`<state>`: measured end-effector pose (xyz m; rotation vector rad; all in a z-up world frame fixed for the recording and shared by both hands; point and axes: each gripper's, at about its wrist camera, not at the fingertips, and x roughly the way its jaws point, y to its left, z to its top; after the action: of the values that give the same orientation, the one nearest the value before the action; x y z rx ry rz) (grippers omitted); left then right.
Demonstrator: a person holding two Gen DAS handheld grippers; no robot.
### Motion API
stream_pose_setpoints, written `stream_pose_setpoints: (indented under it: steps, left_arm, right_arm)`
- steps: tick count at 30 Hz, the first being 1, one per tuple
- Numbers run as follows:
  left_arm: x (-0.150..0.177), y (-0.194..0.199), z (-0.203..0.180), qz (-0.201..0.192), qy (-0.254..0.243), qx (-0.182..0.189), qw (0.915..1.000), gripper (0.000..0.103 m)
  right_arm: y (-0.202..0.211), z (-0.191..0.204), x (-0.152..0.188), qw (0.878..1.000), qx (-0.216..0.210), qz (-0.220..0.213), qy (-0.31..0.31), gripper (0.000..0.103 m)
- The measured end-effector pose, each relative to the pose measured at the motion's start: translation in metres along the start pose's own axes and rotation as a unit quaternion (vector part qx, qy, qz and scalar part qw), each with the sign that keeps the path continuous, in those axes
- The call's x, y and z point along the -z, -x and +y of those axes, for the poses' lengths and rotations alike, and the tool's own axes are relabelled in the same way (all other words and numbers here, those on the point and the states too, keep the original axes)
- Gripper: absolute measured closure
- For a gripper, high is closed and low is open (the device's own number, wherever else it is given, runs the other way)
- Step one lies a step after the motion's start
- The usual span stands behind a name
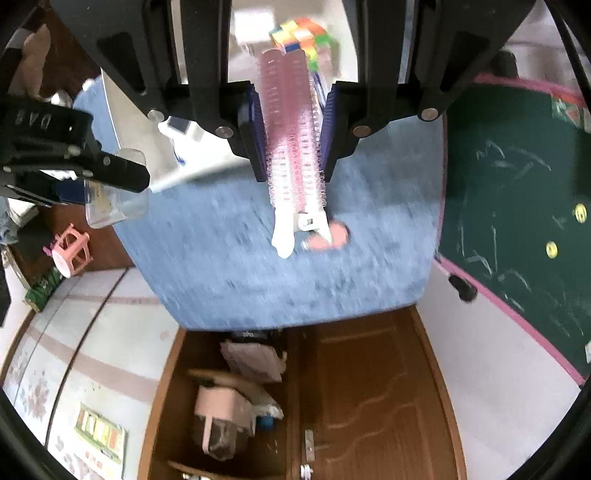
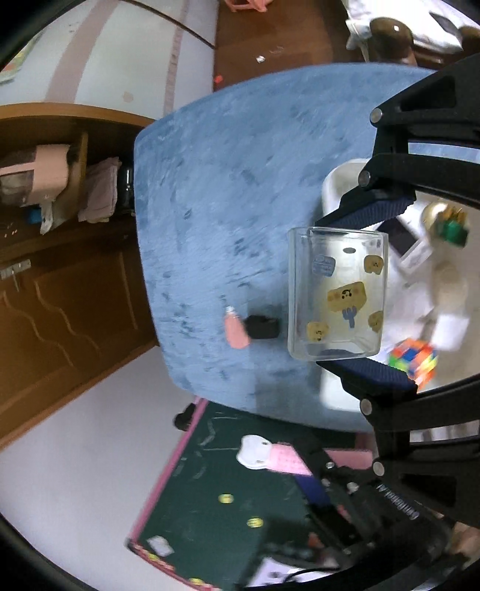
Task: Organize rigid objects
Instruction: 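Lower the pink roller into the tray with the left tool while the right tool lowers the duck box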
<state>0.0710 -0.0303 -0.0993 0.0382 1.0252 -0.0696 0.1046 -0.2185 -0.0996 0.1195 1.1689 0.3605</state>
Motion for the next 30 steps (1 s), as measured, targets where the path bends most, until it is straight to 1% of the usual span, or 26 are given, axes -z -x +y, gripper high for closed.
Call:
stream_pose_setpoints:
  steps: [3, 4, 8, 11, 13, 18, 22, 30]
  left_arm:
    - [0.021, -0.008, -0.008, 0.019, 0.000, -0.008, 0.9998, 0.075]
    - [0.027, -0.009, -0.010, 0.026, 0.004, -0.009, 0.9996, 0.075]
    - [0.054, -0.021, -0.014, 0.059, 0.019, -0.008, 0.9980, 0.075]
    - [0.073, -0.025, -0.022, 0.072, 0.014, -0.012, 0.9972, 0.075]
    - [0.079, -0.029, -0.026, 0.079, 0.012, -0.016, 0.9967, 0.075]
    - [0.092, -0.040, -0.033, 0.093, 0.011, -0.019, 0.9954, 0.075]
    - [0.099, -0.048, -0.038, 0.106, 0.011, -0.022, 0.9941, 0.075]
    - [0.106, -0.058, -0.042, 0.119, 0.009, -0.029, 0.9925, 0.074]
  right_arm:
    - [0.001, -0.002, 0.025, 1.000, 0.013, 0.006, 0.023, 0.039]
    - [0.001, -0.002, 0.038, 0.999, 0.017, 0.012, 0.032, 0.039]
    - [-0.005, -0.004, 0.068, 0.998, 0.026, 0.028, 0.050, 0.039]
    - [-0.007, -0.005, 0.088, 0.997, 0.028, 0.039, 0.057, 0.039]
    - [-0.011, -0.007, 0.099, 0.997, 0.027, 0.051, 0.055, 0.039]
    - [-0.019, -0.014, 0.116, 0.995, 0.036, 0.070, 0.052, 0.039]
    - [-0.021, -0.019, 0.120, 0.995, 0.050, 0.076, 0.050, 0.039]
    - [-0.034, -0.020, 0.131, 0.990, 0.066, 0.108, 0.061, 0.039]
